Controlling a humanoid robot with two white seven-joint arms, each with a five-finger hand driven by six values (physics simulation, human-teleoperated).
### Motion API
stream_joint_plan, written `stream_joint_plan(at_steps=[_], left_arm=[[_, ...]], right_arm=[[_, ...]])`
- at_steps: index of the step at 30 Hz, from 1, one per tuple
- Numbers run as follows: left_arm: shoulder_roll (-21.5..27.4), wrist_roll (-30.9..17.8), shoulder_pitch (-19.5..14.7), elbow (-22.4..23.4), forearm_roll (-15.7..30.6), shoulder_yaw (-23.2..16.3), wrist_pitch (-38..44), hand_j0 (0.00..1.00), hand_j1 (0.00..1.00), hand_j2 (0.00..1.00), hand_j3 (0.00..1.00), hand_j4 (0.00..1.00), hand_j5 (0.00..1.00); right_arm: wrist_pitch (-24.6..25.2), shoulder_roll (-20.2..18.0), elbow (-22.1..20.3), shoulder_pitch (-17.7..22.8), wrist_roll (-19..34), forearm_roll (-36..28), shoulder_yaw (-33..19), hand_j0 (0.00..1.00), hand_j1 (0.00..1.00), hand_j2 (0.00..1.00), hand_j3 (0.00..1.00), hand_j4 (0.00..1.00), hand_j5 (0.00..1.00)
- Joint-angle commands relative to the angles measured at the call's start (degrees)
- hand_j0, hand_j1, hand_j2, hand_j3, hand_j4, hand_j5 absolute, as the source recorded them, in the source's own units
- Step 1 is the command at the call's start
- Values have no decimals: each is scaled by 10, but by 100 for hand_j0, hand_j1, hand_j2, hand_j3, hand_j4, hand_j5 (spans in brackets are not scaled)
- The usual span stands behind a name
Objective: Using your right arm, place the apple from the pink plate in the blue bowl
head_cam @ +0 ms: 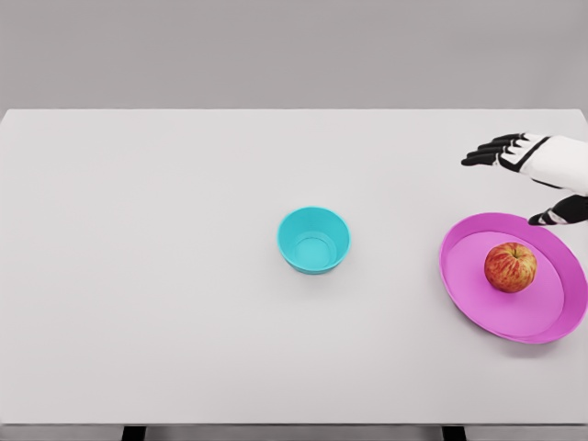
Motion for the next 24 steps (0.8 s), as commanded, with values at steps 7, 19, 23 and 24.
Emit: stream_joint_plan(at_steps=[7, 19, 23, 24], left_arm=[[0, 0, 0, 0, 1, 0, 0, 100, 100, 100, 100, 100, 100], [0, 0, 0, 0, 1, 0, 0, 100, 100, 100, 100, 100, 100], [0, 0, 0, 0, 1, 0, 0, 100, 100, 100, 100, 100, 100], [0, 0, 0, 0, 1, 0, 0, 100, 100, 100, 100, 100, 100]], right_arm=[[-16, -3, -1, 33, 0, -5, -9, 100, 100, 100, 100, 100, 100], [-6, -100, -1, 163, 0, -128, -60, 100, 100, 100, 100, 100, 100], [15, -83, 6, 166, 0, -91, -47, 100, 100, 100, 100, 100, 100], [15, -80, 12, 166, 0, -81, -47, 100, 100, 100, 100, 100, 100]])
